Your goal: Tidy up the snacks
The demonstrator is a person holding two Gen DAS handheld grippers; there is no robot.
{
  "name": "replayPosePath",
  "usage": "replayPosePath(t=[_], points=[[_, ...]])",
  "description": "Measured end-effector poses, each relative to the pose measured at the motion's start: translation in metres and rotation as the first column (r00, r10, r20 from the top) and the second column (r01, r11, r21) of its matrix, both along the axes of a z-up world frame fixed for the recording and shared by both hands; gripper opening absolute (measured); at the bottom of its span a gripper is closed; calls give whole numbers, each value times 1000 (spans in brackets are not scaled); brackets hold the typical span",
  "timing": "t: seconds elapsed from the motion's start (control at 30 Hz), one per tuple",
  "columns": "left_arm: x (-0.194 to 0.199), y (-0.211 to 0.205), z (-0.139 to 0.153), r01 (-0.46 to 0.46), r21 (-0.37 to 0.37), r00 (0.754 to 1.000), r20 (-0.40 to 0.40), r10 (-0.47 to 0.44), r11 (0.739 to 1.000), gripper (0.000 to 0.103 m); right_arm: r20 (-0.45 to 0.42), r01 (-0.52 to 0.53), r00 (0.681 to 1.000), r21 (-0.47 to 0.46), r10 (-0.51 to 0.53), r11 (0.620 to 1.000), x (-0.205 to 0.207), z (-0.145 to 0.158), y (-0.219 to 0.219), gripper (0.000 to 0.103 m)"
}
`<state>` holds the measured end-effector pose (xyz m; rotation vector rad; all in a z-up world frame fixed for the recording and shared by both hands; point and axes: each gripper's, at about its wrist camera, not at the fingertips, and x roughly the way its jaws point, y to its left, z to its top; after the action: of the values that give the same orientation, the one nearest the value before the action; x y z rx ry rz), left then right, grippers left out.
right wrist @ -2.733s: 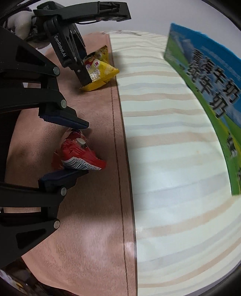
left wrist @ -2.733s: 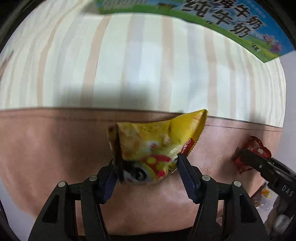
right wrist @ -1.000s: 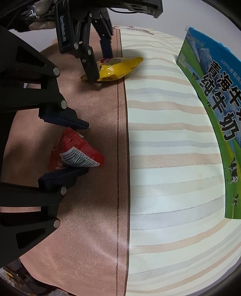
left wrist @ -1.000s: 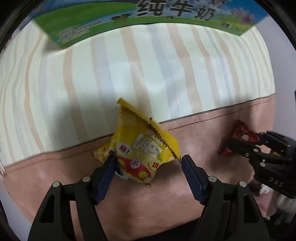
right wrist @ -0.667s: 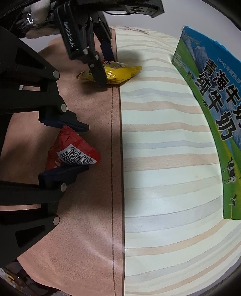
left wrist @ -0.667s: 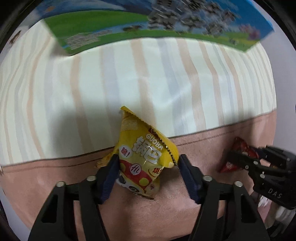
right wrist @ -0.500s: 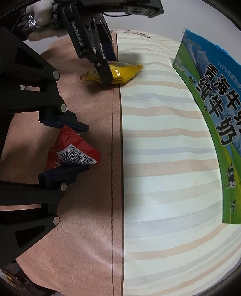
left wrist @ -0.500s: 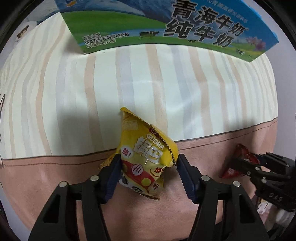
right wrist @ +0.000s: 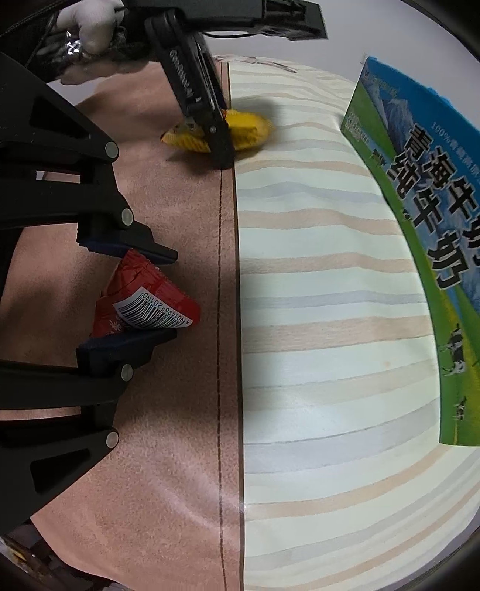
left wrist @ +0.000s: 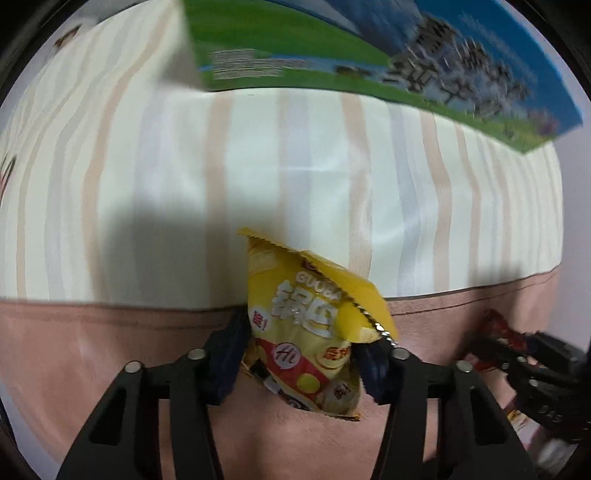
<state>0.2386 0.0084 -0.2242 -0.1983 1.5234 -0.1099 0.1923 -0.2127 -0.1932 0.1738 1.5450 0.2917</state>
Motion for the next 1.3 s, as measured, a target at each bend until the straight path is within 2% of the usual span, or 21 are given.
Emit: replayPosePath(t=[0.17, 0.37, 0.57, 0.67, 0.73, 0.87, 1.0, 1.17, 1.27, 1.3], points=[[-14, 16, 32, -36, -55, 999, 19, 37, 998, 43, 19, 7, 1000, 47, -8, 999, 2, 15, -4, 36], [-12, 17, 92, -47, -155, 996, 72, 59, 987, 43, 81, 0, 997, 127, -10, 992, 15, 65, -9, 36], [30, 2, 164, -15, -237, 981, 183, 60, 971, 43, 206, -20, 978, 220, -27, 975, 57, 145, -16, 36], [62, 0, 187, 3, -230, 972, 228, 50, 973, 43, 257, -38, 966, 231, -23, 972, 86, 174, -14, 36], [88, -3, 192, 10, -224, 970, 238, 45, 974, 43, 297, -51, 955, 204, -12, 978, 110, 187, -9, 36], [151, -2, 177, -16, -236, 981, 184, 61, 971, 44, 316, -52, 949, 149, 2, 988, 168, 190, 6, 36], [200, -3, 148, -34, -236, 992, 108, 61, 971, 43, 294, -51, 955, 79, 26, 996, 221, 174, 17, 36], [235, 2, 117, -39, -229, 999, 17, 44, 973, 44, 240, -63, 969, 13, 58, 998, 260, 146, 28, 36], [242, 3, 98, -56, -214, 998, -40, 48, 975, 44, 186, -46, 981, -25, 50, 999, 278, 124, 29, 38], [243, 3, 95, -50, -198, 998, -42, 42, 979, 46, 175, -38, 984, -40, 44, 998, 281, 120, 28, 42]])
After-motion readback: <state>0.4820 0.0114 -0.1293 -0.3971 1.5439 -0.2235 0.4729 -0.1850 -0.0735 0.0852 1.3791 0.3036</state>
